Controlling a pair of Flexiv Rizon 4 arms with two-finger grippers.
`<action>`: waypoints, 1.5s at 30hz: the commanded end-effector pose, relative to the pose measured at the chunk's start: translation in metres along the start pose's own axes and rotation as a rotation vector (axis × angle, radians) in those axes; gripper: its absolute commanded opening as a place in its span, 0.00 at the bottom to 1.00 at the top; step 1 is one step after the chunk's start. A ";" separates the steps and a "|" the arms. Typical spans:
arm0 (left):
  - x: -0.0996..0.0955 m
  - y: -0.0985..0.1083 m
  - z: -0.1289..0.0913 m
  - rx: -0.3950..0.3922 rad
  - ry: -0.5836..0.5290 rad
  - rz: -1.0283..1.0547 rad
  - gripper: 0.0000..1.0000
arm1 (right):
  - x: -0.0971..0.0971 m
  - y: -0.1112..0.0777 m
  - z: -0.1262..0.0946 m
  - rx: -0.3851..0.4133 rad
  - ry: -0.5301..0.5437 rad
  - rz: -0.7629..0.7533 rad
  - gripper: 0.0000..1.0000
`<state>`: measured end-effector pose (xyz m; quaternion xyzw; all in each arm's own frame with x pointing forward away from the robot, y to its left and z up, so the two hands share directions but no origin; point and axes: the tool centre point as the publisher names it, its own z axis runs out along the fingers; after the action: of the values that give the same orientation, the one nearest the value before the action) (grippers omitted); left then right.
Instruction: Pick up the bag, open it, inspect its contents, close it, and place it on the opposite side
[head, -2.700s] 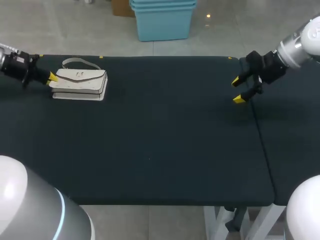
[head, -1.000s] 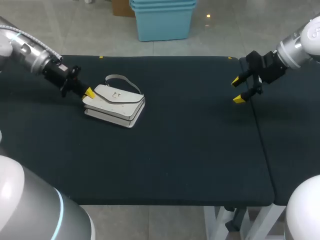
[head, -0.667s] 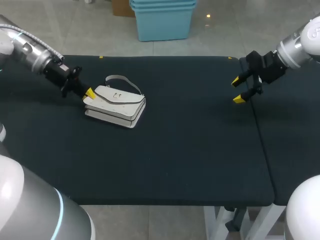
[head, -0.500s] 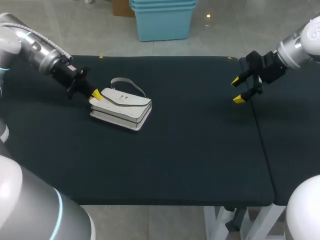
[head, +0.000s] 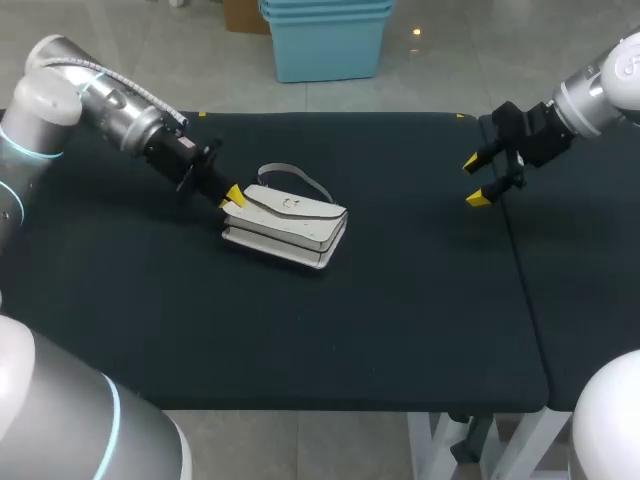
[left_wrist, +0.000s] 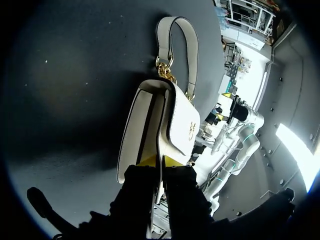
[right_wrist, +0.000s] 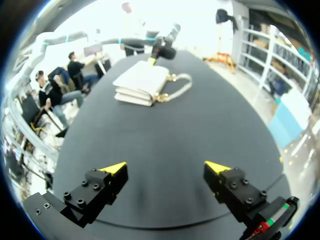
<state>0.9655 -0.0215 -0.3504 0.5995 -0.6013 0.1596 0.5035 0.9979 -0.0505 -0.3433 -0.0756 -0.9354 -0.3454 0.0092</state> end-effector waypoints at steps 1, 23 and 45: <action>0.006 0.009 0.066 0.594 0.001 0.009 0.00 | -0.001 0.000 0.000 -0.001 0.004 0.000 1.00; 0.050 -0.013 0.094 0.896 -0.017 0.044 0.00 | -0.001 0.000 0.000 -0.001 0.004 0.000 1.00; 0.069 -0.055 0.103 0.481 -0.100 0.081 0.00 | -0.001 0.000 0.000 -0.001 0.004 0.000 1.00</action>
<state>0.9736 -0.1584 -0.3616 0.7039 -0.5724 0.3269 0.2648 0.9978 -0.0505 -0.3432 -0.0756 -0.9354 -0.3454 0.0092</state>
